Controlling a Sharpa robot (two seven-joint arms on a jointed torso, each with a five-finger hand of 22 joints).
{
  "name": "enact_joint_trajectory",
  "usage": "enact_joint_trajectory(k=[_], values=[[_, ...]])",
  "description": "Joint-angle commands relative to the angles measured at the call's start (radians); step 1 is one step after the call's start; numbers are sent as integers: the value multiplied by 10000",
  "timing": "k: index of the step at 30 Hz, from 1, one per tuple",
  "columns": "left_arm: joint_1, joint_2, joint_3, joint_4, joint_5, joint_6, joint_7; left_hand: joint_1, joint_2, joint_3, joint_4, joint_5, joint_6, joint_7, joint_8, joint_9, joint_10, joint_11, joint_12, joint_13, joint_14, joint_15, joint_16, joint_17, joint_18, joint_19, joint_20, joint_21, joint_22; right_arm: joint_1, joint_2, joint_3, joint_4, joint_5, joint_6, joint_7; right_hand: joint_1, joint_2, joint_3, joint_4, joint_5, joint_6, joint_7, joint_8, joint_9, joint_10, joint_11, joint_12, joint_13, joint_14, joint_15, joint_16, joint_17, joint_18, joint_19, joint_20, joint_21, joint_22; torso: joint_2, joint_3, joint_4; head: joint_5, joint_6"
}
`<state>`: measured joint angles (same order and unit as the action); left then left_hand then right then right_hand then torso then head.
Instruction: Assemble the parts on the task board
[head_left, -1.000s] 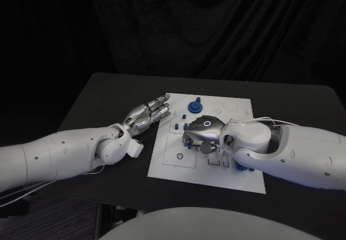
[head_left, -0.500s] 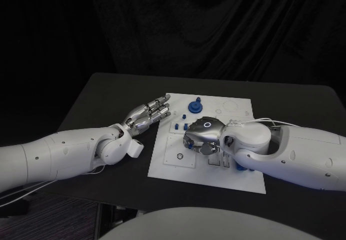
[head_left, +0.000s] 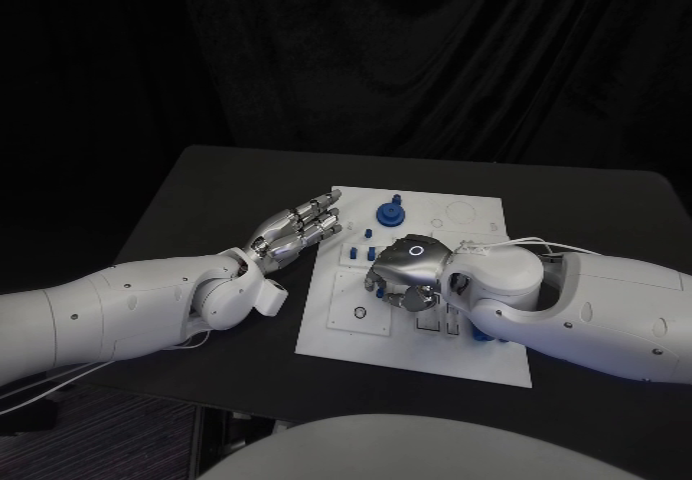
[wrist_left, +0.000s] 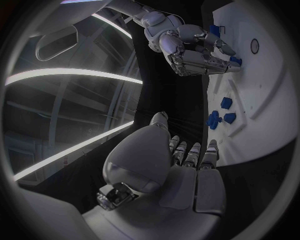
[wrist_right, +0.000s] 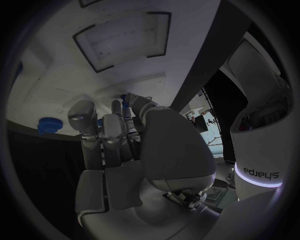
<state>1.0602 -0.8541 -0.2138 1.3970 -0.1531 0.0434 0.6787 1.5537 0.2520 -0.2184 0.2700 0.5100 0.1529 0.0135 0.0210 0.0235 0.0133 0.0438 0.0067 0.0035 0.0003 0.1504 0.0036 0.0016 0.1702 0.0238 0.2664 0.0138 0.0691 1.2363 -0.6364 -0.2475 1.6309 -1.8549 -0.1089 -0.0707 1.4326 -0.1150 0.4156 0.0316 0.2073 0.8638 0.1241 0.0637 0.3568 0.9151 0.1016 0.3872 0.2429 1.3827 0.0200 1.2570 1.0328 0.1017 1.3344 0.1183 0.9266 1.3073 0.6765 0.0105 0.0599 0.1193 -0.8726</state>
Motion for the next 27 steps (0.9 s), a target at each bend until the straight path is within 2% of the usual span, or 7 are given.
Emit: enact_joint_trajectory(k=[1, 4, 12, 17, 22, 25, 27], values=[[-14, 16, 9, 11, 20, 97, 604, 109, -16, 43, -11, 69, -101, -47, 16, -12, 0, 113, -28, 5, -3, 64, -36, -16, 95, 33, 70, 56, 13, -36, -22, 5, 6, -83, 66, -143, -101, -180, -51, 103, -182, -729, -349, -25, -308, -395, 87, -149, -36, -114, 57, -101, -126, 189, -135, 58, -205, 1009, 1, 1, 4, 16, 0], [-16, 15, 9, 6, 20, 92, 607, 109, -16, 43, -12, 69, -92, -47, 17, -10, 19, 118, -22, 11, -3, 65, -36, -16, 95, 33, 71, 56, 12, -42, -33, 5, -3, -82, 64, -134, -285, -238, -388, 229, -296, -1361, -467, -20, -619, -984, 175, -232, -10, -254, 101, -185, -285, 231, -274, 120, -491, 940, 2, 2, 4, 6, 0], [-20, 16, 9, -4, 20, 101, 587, 107, -19, 46, -16, 67, -69, -8, 23, -5, 37, 139, -17, 15, -3, 65, -36, -16, 94, 31, 75, 54, 4, -47, -69, 5, -11, -82, -34, -136, -222, -130, -923, 296, -539, -1966, -608, -14, -1079, -1684, 270, -83, 143, -485, 186, -316, -555, 303, -476, 210, -977, 839, -1, 4, 7, 1, 0], [-22, 15, 9, -12, 20, 110, 573, 104, -24, 45, -18, 66, -43, 22, 29, 0, 46, 146, -15, 18, -3, 63, -36, -16, 93, 30, 77, 53, 1, -48, -122, 5, 1, -82, -178, -135, -187, -76, -1120, 334, -595, -1838, -590, 35, -1149, -1975, 314, -2, 201, -585, 215, -364, -657, 329, -562, 243, -1180, 801, 4, 2, 5, -12, 0], [-26, 0, 9, -7, 20, 62, 617, 64, -32, 33, 10, 51, 9, 108, 44, 8, 56, 142, -13, 20, -3, 3, -36, -16, 92, 20, 67, 46, -24, -29, -401, 7, 173, 101, -811, -45, -173, -28, -1355, 408, -604, -1633, -600, 80, -1224, -2461, 371, 53, 226, -686, 206, -400, -755, 366, -656, 251, -1413, 759, 8, 3, 1, -21, 0], [-27, -17, 9, 2, 20, -35, 694, -39, -51, -21, 110, -19, 58, 141, 53, 13, 64, 140, -12, 21, -3, -198, -36, -16, 96, 2, -1, 35, -58, 131, -727, 10, 383, 948, -1250, 16, -200, -28, -1527, 515, -614, -1535, -570, 103, -1280, -2785, 404, 42, 185, -699, 174, -397, -785, 373, -649, 231, -1455, 757, 11, 4, -3, -2, 0], [-28, -43, 9, 17, 20, -142, 762, -98, -75, -64, 156, -50, 96, 154, 59, 17, 66, 141, -12, 21, -3, -330, -36, -16, 101, -14, -84, 26, -88, 318, -960, 10, 509, 1489, -1471, 66, -125, -8, -1619, 563, -511, -1591, -251, 78, -1373, -3003, 457, 19, 114, -612, 329, -289, -662, 321, -574, 300, -1365, 787, 11, 6, 2, -11, 0]])
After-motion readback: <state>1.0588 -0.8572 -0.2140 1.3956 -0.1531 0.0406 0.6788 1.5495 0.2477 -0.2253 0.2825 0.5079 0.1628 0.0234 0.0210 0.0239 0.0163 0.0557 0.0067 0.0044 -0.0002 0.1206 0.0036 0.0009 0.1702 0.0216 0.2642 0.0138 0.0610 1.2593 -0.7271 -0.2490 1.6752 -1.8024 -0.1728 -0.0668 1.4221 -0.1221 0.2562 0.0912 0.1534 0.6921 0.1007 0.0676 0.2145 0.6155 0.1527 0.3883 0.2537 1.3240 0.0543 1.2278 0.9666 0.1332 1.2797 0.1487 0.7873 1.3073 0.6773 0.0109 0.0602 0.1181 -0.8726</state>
